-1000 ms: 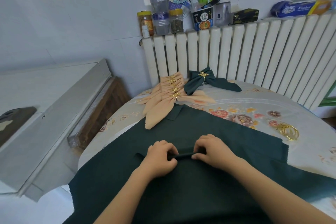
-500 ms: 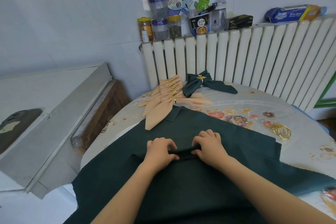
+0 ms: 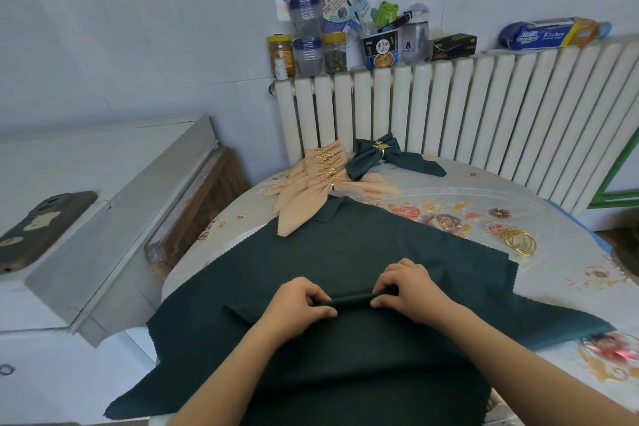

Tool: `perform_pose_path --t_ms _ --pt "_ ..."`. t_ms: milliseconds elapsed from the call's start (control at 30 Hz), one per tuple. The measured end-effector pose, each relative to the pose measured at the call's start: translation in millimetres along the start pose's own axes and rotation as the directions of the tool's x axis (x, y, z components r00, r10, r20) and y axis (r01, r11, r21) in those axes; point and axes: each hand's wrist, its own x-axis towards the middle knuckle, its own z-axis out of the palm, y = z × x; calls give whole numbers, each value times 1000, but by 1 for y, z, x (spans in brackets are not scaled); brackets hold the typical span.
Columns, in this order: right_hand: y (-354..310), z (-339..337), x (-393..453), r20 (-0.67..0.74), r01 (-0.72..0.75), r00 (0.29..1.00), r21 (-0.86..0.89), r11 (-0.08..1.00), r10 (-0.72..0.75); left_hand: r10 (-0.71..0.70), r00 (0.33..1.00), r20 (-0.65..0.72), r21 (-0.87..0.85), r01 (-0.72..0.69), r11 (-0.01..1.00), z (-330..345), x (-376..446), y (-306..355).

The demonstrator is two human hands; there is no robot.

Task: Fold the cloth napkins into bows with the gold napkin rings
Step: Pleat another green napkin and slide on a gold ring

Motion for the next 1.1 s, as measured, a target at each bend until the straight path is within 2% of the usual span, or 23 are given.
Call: perform_pose_path --t_ms 133,233,400,467,567,634,734,834,934,1034,1100 --pt "1 2 -3 -7 -46 999 35 998 46 -31 999 -8 -97 30 995 1 -6 -2" --pt "-3 5 -2 -30 -85 996 20 996 85 -61 996 -69 -106 54 993 7 -8 0" --pt "-10 15 0 -97 -140 986 -83 987 132 -39 992 -121 96 50 994 13 -5 3" --pt "-13 14 2 -78 -165 984 -112 980 157 -66 989 -135 94 79 992 11 -3 5" --pt "-17 11 2 -108 -120 989 -190 974 101 -42 990 -136 169 65 983 7 -1 11" --pt "-18 12 -4 -185 -67 982 -221 973 26 40 986 -162 256 2 967 7 -5 15" --pt "-16 13 -18 -294 27 952 -185 982 -81 162 958 -236 259 -99 961 11 -18 14" --pt "-13 11 -31 -259 107 955 -152 983 -144 243 938 -249 245 -182 952 16 -33 7" --pt "-9 8 -44 -165 158 970 -143 977 -181 293 935 -200 214 -250 944 20 -48 -2" --pt "-8 7 -51 -69 169 981 -136 976 -179 313 936 -160 195 -281 940 26 -59 -9" --pt "-9 8 -49 -80 149 984 -128 980 -160 300 937 -177 187 -268 945 27 -59 -8"
